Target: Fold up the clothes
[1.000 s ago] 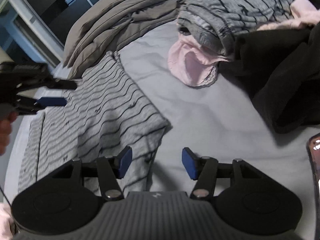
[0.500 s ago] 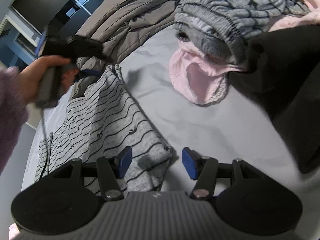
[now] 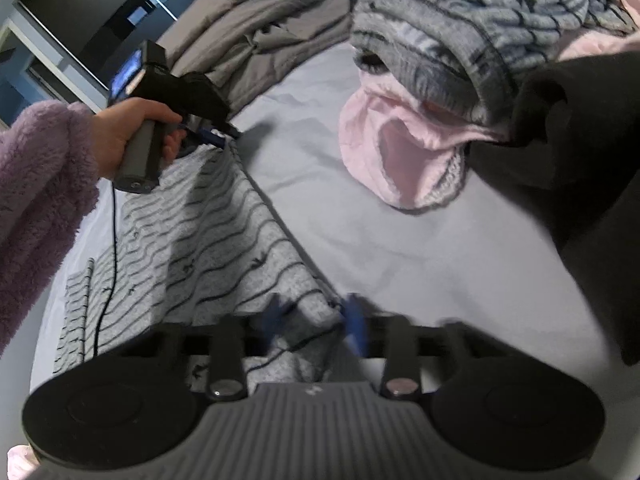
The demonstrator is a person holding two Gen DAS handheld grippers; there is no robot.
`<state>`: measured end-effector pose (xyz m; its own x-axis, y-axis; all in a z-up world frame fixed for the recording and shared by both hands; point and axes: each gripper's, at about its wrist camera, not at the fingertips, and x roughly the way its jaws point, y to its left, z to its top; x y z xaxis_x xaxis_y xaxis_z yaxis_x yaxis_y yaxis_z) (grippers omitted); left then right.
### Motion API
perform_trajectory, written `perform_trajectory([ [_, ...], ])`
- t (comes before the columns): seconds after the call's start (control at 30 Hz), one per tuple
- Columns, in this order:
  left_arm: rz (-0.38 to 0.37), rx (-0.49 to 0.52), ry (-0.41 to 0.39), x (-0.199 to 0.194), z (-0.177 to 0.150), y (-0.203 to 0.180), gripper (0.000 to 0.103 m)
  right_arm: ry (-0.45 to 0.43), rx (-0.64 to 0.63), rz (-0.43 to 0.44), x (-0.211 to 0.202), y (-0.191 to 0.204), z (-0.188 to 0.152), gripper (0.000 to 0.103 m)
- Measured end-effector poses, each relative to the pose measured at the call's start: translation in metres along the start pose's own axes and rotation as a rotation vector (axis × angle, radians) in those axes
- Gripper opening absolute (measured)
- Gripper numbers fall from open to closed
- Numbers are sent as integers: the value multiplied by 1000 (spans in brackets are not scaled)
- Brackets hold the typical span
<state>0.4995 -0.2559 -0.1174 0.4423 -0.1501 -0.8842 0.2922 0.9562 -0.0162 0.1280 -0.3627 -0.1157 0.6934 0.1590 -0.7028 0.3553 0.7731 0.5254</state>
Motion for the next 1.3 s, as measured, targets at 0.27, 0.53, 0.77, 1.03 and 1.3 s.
perform_trajectory([
  [0.27,-22,1,-31,-11,-3,9,5,21,96,29,-3,-7,-5,14],
  [0.53,-70,-12,-68,-41,8,31,5,-32,81,122,-26,18,-2,12],
  [0.77,-103,0,-95,-75,15,73,4,-45,25,267,-44,55,-5,12],
  [1.03,-147,-37,-127,-105,10,139,4,30,-89,422,-41,111,-22,12],
  [1.3,-136,-103,-109,-105,-23,213,4,190,-203,461,-9,154,-58,12],
])
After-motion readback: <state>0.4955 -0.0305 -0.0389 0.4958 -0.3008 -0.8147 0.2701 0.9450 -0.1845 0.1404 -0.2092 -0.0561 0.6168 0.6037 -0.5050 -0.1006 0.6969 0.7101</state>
